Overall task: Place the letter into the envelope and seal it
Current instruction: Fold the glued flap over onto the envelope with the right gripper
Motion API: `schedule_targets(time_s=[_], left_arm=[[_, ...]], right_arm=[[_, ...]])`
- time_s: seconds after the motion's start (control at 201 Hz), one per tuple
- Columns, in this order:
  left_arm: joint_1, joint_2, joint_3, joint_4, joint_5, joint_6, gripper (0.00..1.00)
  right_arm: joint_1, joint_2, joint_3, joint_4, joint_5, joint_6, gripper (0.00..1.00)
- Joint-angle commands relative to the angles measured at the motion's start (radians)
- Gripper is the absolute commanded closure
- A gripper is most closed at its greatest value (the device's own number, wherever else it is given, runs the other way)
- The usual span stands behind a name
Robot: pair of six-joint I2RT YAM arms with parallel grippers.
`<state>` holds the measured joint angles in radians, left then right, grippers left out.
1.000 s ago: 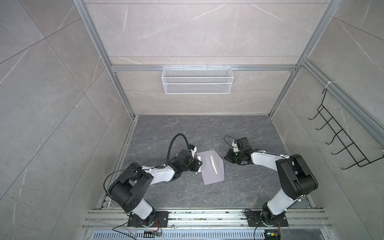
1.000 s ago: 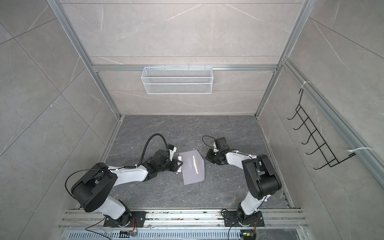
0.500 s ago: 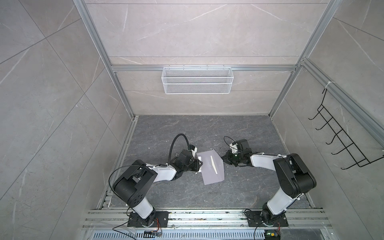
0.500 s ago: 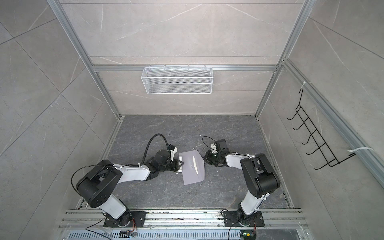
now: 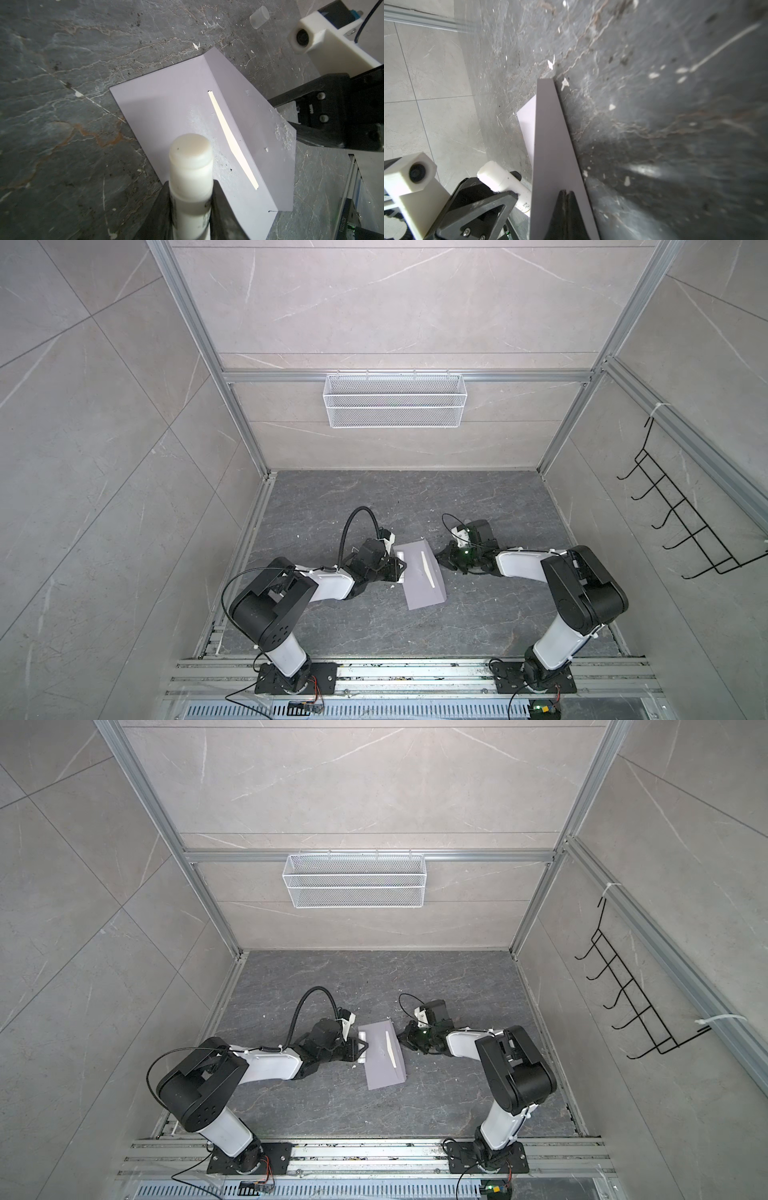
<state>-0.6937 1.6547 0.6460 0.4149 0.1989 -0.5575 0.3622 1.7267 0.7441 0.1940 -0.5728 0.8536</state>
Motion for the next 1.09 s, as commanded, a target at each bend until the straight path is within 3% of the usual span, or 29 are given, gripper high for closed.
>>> schedule_targets(time_s=[0.0,0.578,1.086], left_arm=[[-0.003,0.011,0.027,0.027,0.019,-0.004,1.0],[-0.003,0.017,0.02,0.039,0.017,-0.007,1.0],[-0.003,-0.009,0.045,0.039,0.028,-0.021,1.0]], right_arm=[[0.026,0.031,0.013,0.024,-0.006,0.024,1.0],[0.138,0.111,0.083,-0.028,0.062,0.012,1.0],[0.171,0.108,0.079,-0.114,0.117,-0.041,1.0]])
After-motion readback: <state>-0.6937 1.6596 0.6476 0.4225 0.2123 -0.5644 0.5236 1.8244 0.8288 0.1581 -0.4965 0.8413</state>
